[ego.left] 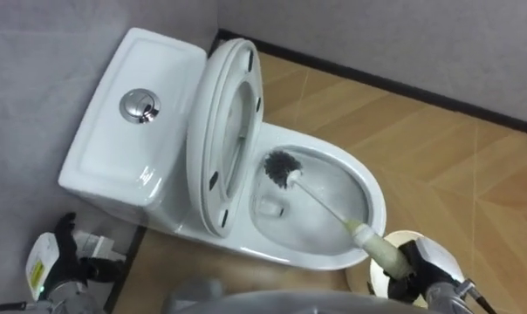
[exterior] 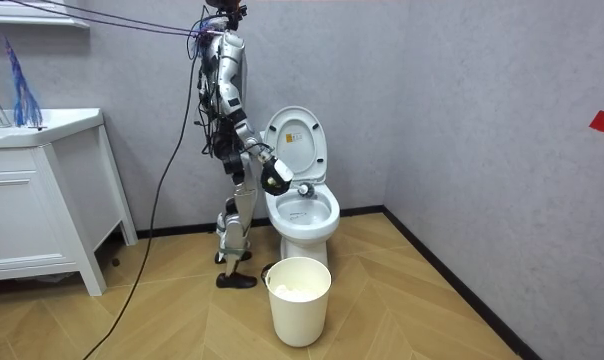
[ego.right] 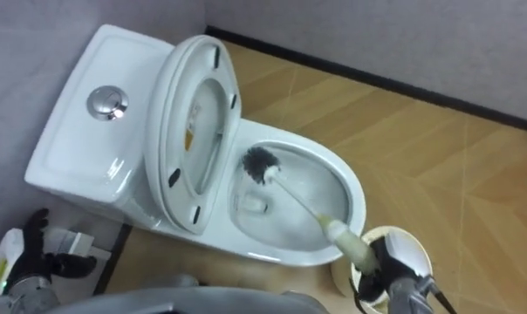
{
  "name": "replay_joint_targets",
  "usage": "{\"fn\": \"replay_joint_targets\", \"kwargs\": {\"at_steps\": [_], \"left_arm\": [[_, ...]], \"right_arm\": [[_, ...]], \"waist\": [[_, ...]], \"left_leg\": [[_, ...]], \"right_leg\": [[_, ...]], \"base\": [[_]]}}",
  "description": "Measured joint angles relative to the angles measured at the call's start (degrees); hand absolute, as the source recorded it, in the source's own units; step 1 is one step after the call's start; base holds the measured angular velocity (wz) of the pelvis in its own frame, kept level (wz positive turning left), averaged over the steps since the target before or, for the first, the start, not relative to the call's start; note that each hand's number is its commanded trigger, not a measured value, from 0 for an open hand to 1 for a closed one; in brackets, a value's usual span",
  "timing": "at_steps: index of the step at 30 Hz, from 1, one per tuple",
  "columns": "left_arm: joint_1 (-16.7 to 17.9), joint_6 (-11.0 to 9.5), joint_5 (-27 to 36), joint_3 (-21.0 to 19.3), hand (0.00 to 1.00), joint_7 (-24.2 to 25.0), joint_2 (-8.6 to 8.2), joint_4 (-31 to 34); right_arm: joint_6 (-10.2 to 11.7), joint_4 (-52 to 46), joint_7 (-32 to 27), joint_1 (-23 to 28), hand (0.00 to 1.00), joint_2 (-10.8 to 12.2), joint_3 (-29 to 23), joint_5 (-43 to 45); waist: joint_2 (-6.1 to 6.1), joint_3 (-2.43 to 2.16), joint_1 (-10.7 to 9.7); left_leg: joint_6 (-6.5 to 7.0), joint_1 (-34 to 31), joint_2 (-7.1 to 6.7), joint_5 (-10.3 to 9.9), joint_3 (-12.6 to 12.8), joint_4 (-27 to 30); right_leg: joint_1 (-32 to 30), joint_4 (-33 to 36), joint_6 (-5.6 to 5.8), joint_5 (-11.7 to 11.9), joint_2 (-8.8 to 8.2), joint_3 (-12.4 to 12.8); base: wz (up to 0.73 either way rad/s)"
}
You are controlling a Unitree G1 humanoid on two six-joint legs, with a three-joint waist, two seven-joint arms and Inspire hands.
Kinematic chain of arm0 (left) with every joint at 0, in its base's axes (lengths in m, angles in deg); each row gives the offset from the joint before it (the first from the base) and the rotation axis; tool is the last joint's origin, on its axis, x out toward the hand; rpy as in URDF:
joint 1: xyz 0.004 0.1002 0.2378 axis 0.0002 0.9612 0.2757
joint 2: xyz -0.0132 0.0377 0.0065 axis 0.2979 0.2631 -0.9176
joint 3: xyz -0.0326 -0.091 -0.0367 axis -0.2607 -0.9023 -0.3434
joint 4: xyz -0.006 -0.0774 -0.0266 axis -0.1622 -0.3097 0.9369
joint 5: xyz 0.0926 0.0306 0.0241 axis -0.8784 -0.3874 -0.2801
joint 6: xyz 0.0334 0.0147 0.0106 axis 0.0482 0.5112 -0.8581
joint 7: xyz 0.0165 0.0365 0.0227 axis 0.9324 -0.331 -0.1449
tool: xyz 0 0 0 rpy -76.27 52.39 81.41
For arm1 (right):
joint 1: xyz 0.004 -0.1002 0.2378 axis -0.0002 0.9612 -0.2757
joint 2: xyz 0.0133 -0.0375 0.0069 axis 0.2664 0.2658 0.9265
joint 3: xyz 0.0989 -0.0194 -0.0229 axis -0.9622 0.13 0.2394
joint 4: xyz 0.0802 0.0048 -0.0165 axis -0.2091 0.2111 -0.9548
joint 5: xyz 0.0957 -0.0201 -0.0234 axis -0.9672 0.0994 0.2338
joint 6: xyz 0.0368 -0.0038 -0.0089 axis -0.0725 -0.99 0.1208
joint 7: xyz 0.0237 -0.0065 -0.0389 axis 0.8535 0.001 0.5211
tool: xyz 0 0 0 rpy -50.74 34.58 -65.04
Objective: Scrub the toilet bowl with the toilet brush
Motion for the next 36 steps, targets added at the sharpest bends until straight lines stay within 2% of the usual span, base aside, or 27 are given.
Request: {"fn": "replay_joint_targets", "kwargs": {"at_steps": [5,8,13,14,16,21,24,26,27,29,32,34,36], "left_arm": [[2.67,-1.15,-3.45,0.28,0.0,-2.85,-0.47,9.94],[2.71,-2.38,-6.19,1.43,0.0,-4.42,-0.5,12.57],[2.95,-3.71,-14.62,1.53,0.0,-6.4,-0.4,15.69],[2.79,-3.99,-17.26,1.53,0.0,-7.15,-0.29,16.23],[2.33,-4.66,-20.44,1.54,0.0,-7.62,-0.18,16.63],[1.6,-4.87,-25.64,2.82,0.0,-8.32,0.73,18.19],[-0.37,-4.87,-28.97,5.29,0.0,-8.36,2.51,18.2],[-1.46,-4.82,-32.13,7.23,0.0,-8.17,4.85,18.23],[-1.81,-4.82,-32.44,7.81,0.0,-8.02,5.41,18.23],[-2.01,-4.53,-33.73,9.73,0.0,-7.35,7.32,17.93],[-3.35,-4.49,-34.68,12.95,0.0,-6.49,8.93,17.16],[-5.21,-4.36,-35.3,15.37,0.0,-5.27,9.78,15.62],[-6.49,-4.34,-36.03,17.36,0.0,-3.96,10.13,13.73]], "right_arm": [[0.1,1.7,-0.01,-1.01,1.0,-0.83,-0.11,-0.97],[0.11,1.86,0.01,-1.17,1.0,-2.18,-0.09,-0.96],[0.21,6.0,0.62,-3.09,1.0,-2.57,-0.13,-1.0],[0.53,6.69,0.97,-3.12,1.0,-2.59,-0.13,-0.96],[1.03,8.16,1.1,-3.66,1.0,-2.59,-0.12,-1.02],[1.93,11.57,1.69,-6.18,1.0,-3.0,-0.18,-1.36],[2.27,12.99,2.75,-8.51,1.0,-4.42,-0.07,-1.21],[2.33,13.23,3.44,-10.46,1.0,-5.29,-0.11,-0.96],[2.44,13.73,3.49,-11.11,1.0,-5.43,-0.11,-0.96],[3.09,15.93,4.76,-13.5,1.0,-6.74,-0.03,-0.98],[3.26,19.08,5.79,-16.69,1.0,-8.41,0.58,-1.05],[3.56,20.33,6.55,-19.11,1.0,-9.37,2.08,-1.32],[4.0,21.74,7.33,-21.45,1.0,-9.91,2.57,-1.33]], "waist": [[0.45,0.22,0.47],[1.02,0.17,1.61],[1.56,0.03,1.22],[1.39,0.03,1.18],[1.35,0.04,1.16],[0.71,0.48,0.51],[0.66,0.54,-0.04],[0.78,0.52,-1.19],[0.79,0.54,-1.47],[1.46,0.51,-1.88],[2.78,0.42,-1.85],[3.54,0.73,-1.98],[3.96,0.69,-2.06]], "left_leg": [[-0.72,-0.3,-0.03,0.43,-2.27,0.03],[-1.07,-0.35,0.05,0.64,-2.53,0.25],[-1.6,-0.54,-0.31,0.97,-3.51,0.6],[-1.71,-0.51,-0.79,1.05,-3.74,0.65],[-1.87,-0.36,-0.79,1.17,-3.94,0.8],[-2.07,-0.14,-0.79,1.29,-3.8,1.16],[-2.07,-0.56,-0.81,1.29,-3.77,1.58],[-2.07,-1.09,-0.82,1.29,-3.94,1.82],[-2.05,-1.15,-0.82,1.3,-3.98,1.83],[-1.99,-1.53,-0.71,1.34,-3.91,1.98],[-1.94,-2.41,-0.72,1.37,-3.69,2.52],[-1.88,-2.76,-0.65,1.42,-3.54,2.52],[-1.81,-3.33,-0.62,1.69,-3.01,2.34]], "right_leg": [[0.58,-0.54,-0.01,-0.02,0.23,-1.49],[0.8,-1.3,-0.04,-0.04,0.15,-1.92],[1.33,-1.39,-0.85,-0.68,0.07,-2.91],[1.36,-1.37,-1.11,-1.19,-0.09,-2.89],[1.48,-1.3,-1.25,-1.3,-0.07,-2.94],[1.77,-1.28,-1.49,-1.61,0.02,-2.87],[1.34,-1.31,-1.5,-1.61,-0.03,-2.83],[1.35,-1.29,-1.48,-1.46,0.05,-2.91],[1.24,-1.26,-1.49,-1.43,0.06,-2.91],[0.84,-1.17,-1.47,-1.29,-0.02,-2.9],[0.07,-0.76,-1.39,-1.16,-0.18,-2.95],[-0.63,-0.02,-1.39,-1.16,-0.26,-2.7],[-1.47,0.06,-1.47,-1.12,-0.28,-2.19]], "base": [[0.21],[0.05],[0.14],[0.11],[0.03],[0.0],[0.0],[0.04],[0.03],[0.0],[0.0],[-0.04],[-0.1]]}}
